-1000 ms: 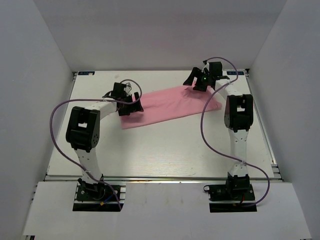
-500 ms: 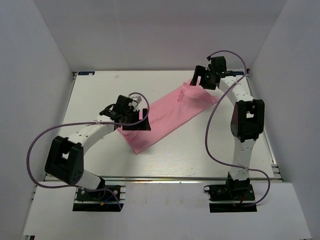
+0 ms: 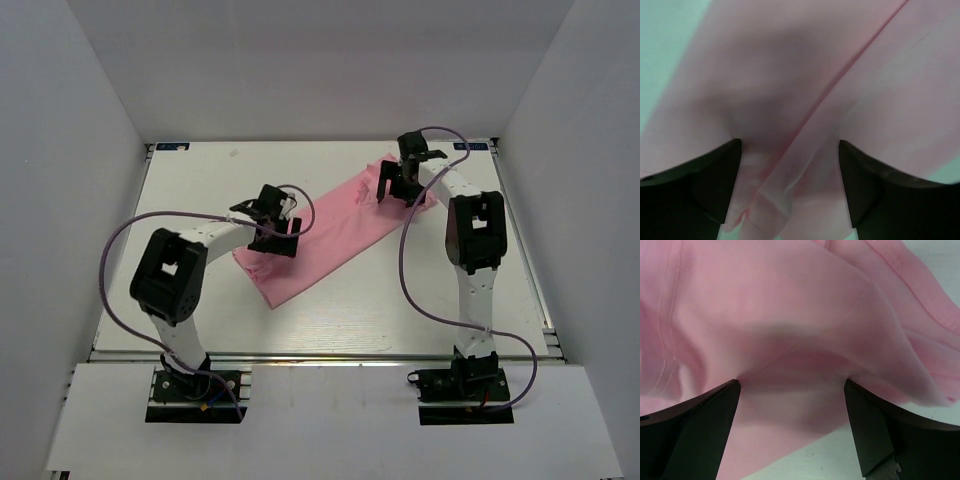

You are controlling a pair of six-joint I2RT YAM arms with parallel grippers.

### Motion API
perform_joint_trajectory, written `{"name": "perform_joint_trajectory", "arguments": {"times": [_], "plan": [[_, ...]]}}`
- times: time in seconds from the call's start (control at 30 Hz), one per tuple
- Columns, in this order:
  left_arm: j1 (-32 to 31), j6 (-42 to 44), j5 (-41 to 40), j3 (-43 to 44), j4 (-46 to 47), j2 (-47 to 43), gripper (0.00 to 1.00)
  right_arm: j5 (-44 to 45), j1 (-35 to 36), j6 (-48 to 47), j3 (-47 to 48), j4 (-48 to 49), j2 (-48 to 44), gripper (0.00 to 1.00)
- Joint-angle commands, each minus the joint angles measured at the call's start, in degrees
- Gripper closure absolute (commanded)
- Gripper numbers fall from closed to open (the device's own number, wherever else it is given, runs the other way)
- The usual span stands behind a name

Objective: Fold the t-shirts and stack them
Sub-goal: Rotate the tshirt 90 degrees

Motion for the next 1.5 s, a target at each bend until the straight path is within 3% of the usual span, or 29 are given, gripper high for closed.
{"name": "perform_joint_trajectory", "arguments": {"times": [0.0,0.03,0.13,0.23,0.33,0.4,0.47,0.57,0.67,0.7,0.9,1.07,1.13,1.3,1.47], "plan": [[-1.91,2.23,-3.82,0.53,-3.64,1.65,0.13,1.89,0.02,0.94,6.07,-2.96,2.88,0.10],[-3.39,1.10,-5.12,0.53,-4.95,2.62,0.28,1.98,-0.16,0.94,7.47,-3.31,4.19,0.10],[-5.68,-0.58,-6.28,1.06,-9.51,7.19,0.56,2.07,-0.16,0.68,12.47,-4.89,7.97,0.10],[-9.72,-2.42,-4.45,1.77,-15.40,10.97,0.70,0.67,-0.07,-0.47,19.05,-7.35,12.81,0.10],[-15.08,-3.21,7.28,1.77,-17.45,11.51,0.71,-3.88,-0.07,-1.17,23.55,-7.28,17.55,0.10],[-17.63,-4.36,13.03,1.24,-16.92,10.11,0.68,-5.40,0.11,-0.82,25.40,-6.22,18.88,0.10],[-21.41,-6.38,20.57,0.62,-15.61,8.17,0.56,-7.33,0.01,0.23,27.34,-4.64,19.76,0.10],[-26.23,-6.91,24.13,3.08,-15.68,7.55,0.29,-9.53,0.19,1.38,26.74,0.98,19.41,0.10],[-29.58,-6.39,24.13,5.89,-16.38,7.55,0.12,-11.99,0.02,1.55,27.26,5.03,19.85,0.10],[-30.20,-6.38,24.13,7.55,-17.52,7.55,0.01,-11.82,0.02,1.29,27.70,5.65,19.68,0.10],[-31.53,-5.86,17.37,9.59,-15.71,1.15,0.00,-11.82,0.63,-4.49,27.62,5.65,14.95,0.10],[-29.60,-8.57,1.04,9.06,-13.58,-5.88,0.00,-9.89,3.18,-10.12,22.09,3.37,5.12,0.10],[-29.59,-12.34,-9.32,7.75,-13.83,-9.40,0.00,-6.47,4.93,-11.62,17.43,2.23,2.99,0.10],[-26.44,-18.42,-23.74,3.88,-13.76,-13.89,0.00,-0.05,7.92,-6.54,5.93,-0.86,-6.67,0.10],[-19.06,-21.06,-24.22,1.42,-10.34,-16.96,0.00,4.34,11.87,-1.52,-6.56,1.43,-10.47,0.10]]}}
